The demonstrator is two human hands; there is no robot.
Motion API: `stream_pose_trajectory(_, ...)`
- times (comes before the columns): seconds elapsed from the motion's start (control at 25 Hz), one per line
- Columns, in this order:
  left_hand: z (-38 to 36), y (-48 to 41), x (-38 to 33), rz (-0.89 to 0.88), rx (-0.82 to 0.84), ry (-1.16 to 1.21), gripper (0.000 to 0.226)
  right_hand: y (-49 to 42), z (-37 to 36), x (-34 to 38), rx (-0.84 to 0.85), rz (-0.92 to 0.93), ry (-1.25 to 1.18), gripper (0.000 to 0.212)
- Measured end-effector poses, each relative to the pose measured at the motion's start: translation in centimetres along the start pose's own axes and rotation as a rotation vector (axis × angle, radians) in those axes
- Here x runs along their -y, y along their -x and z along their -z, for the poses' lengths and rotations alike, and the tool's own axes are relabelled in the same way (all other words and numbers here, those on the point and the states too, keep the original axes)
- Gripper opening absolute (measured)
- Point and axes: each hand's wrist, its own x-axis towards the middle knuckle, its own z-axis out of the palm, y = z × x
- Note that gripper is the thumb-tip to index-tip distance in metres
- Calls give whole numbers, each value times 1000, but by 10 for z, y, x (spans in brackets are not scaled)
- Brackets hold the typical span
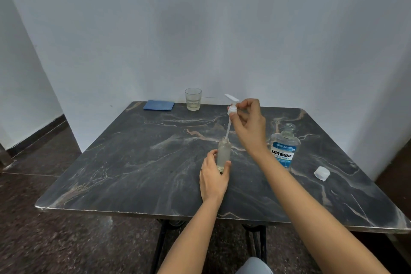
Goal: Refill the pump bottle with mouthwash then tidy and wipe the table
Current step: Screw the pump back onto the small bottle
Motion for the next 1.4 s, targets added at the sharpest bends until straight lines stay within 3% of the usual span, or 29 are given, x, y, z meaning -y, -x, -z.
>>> stream_pose_trajectory(0.4,1,-1,-2,9,0,-20,50,16,-3,-32,160,-80,38,24)
stream_pose_trajectory(1.04,2,1,-4,-5,-54,-51,50,34,-4,-45,200,-164,89,43)
stream_pose_trajectory(1.4,2,0,-3,-8,-49,-96,46,34,-2,-53,245,-170,150,34)
